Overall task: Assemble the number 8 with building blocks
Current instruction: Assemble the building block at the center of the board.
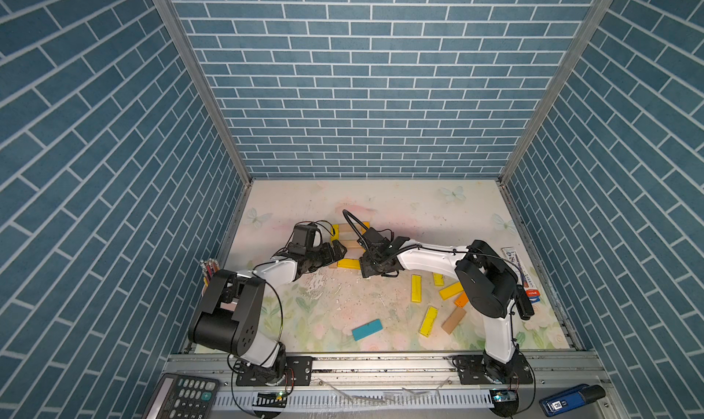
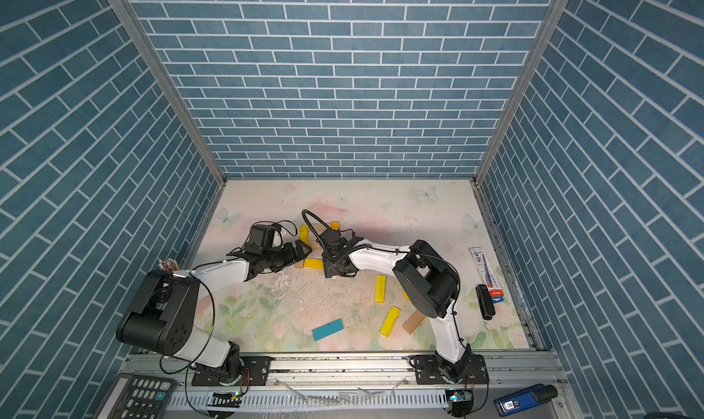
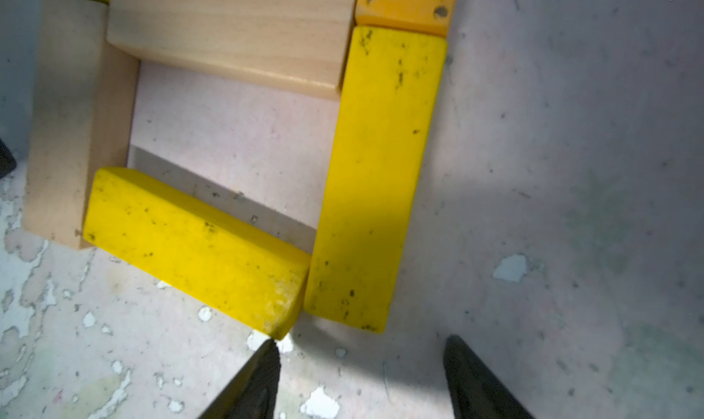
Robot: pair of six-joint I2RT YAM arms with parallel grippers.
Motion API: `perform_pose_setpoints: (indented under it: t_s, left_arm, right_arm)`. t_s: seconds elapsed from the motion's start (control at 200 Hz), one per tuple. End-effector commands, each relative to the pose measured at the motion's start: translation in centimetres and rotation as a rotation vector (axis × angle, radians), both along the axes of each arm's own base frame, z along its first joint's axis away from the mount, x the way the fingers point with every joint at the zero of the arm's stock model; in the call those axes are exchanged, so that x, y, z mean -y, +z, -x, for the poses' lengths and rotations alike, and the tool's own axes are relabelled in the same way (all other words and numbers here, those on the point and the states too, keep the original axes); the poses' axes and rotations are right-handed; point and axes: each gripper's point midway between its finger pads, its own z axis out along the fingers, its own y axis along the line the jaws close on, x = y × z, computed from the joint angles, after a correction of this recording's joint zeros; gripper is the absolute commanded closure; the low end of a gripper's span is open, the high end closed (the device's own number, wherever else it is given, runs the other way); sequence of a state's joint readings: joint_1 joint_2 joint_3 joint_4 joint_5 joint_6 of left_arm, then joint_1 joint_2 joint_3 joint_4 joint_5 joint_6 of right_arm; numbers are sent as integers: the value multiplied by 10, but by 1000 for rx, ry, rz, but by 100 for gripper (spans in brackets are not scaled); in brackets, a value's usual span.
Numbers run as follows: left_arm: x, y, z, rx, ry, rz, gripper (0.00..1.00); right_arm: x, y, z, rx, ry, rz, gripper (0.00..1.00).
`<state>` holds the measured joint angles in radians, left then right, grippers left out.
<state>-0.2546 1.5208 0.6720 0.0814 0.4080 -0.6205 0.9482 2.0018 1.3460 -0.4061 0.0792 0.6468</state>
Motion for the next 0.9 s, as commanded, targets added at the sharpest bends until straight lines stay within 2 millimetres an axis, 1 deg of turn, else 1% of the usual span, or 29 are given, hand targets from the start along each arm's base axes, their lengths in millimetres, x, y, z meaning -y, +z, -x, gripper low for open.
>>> perform_pose_setpoints:
  t_s: [0.0, 0.35, 0.525, 0.89]
  left_arm:
    - [-3, -5, 3, -9, 0, -4, 0]
    - [0, -6, 4, -12, -5, 11, 0]
    - [2, -5, 4, -12, -9, 23, 1]
    - [4, -4, 6, -16, -21, 39, 0]
  right_arm:
    - [8, -16, 3, -31, -19, 59, 31]
    - [8, -12, -7, -22, -45, 42, 35]
    - [7, -11, -4, -19, -40, 29, 35]
    - [7, -11, -6, -23, -43, 7, 36]
